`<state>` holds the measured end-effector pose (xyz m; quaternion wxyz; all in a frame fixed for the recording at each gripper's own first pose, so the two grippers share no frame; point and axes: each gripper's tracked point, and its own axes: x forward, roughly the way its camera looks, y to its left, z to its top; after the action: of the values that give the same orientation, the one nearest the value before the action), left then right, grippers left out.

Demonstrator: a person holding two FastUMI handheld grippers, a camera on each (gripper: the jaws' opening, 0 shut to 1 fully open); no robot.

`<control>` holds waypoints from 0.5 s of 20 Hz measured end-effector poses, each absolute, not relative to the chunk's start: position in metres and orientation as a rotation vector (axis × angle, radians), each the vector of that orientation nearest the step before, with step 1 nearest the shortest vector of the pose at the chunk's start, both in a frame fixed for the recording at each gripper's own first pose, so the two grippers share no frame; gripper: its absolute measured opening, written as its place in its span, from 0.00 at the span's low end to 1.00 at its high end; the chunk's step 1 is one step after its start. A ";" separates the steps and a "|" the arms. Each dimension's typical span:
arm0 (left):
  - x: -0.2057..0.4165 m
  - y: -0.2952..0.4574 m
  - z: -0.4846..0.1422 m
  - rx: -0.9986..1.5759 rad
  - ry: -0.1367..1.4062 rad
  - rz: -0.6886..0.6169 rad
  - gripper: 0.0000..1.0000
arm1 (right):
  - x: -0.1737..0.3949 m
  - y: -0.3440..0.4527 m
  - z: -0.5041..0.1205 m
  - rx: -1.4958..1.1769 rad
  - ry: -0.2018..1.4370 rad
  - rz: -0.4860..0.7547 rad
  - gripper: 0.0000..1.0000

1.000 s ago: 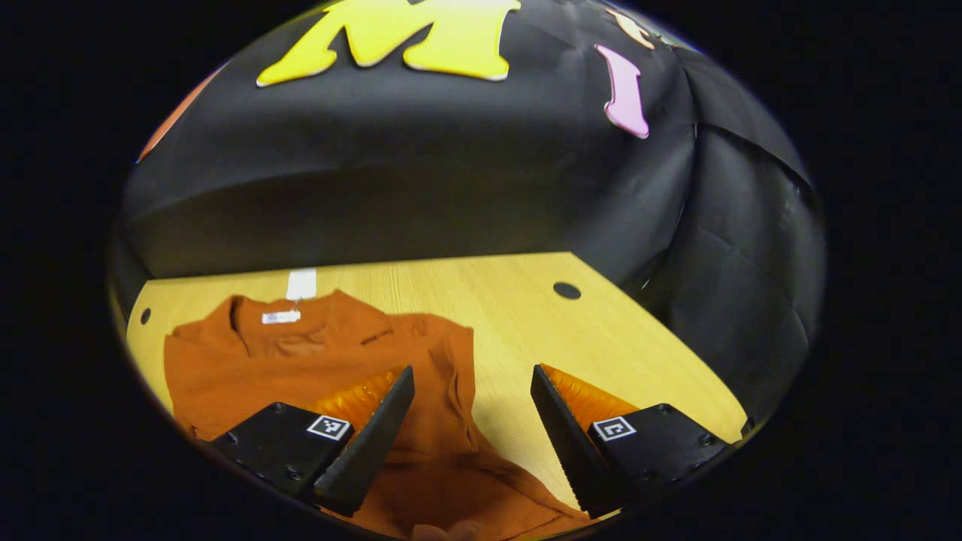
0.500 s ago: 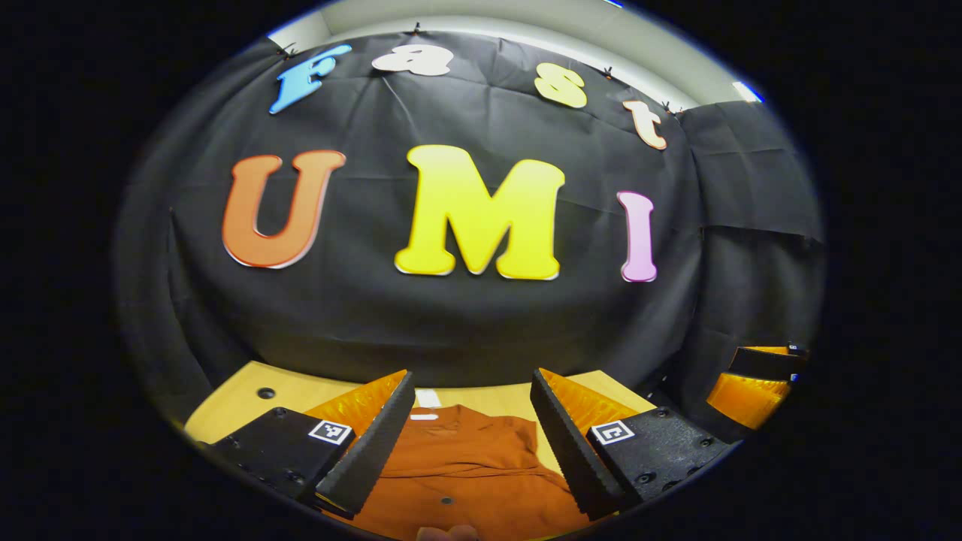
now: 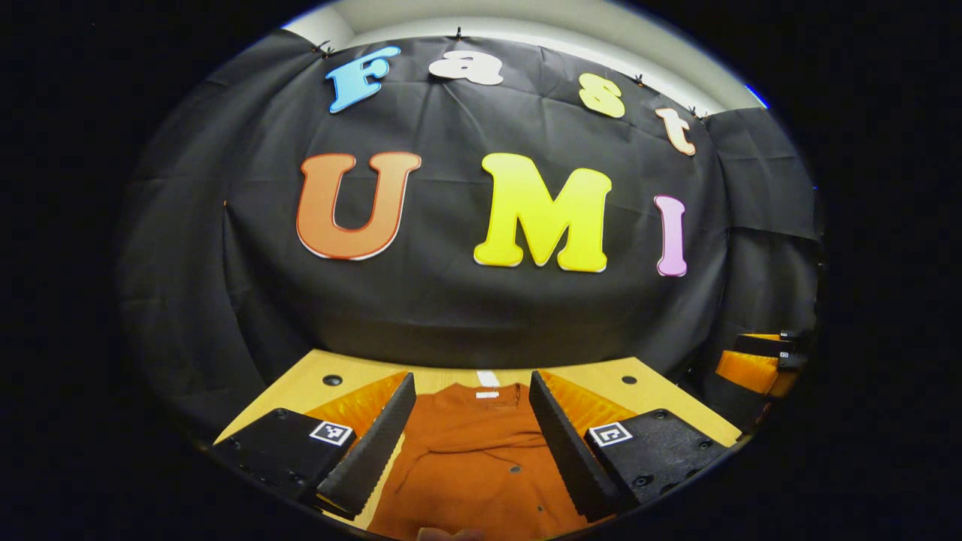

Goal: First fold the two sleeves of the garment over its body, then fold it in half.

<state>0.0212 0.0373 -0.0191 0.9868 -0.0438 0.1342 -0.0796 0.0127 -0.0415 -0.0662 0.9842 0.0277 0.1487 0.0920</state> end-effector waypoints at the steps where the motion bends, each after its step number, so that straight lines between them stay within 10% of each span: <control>1: 0.007 0.048 -0.040 -0.086 0.333 -0.185 0.98 | 0.006 -0.046 -0.083 0.071 0.352 0.192 0.93; 10: -0.127 0.134 -0.228 -0.237 0.893 -0.212 0.99 | -0.108 -0.083 -0.264 0.024 0.841 0.224 0.94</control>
<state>-0.1268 0.1342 -0.2284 0.8897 -0.1141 0.4300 -0.1022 -0.1080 -0.0830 -0.2636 0.9067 0.0116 0.4074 0.1086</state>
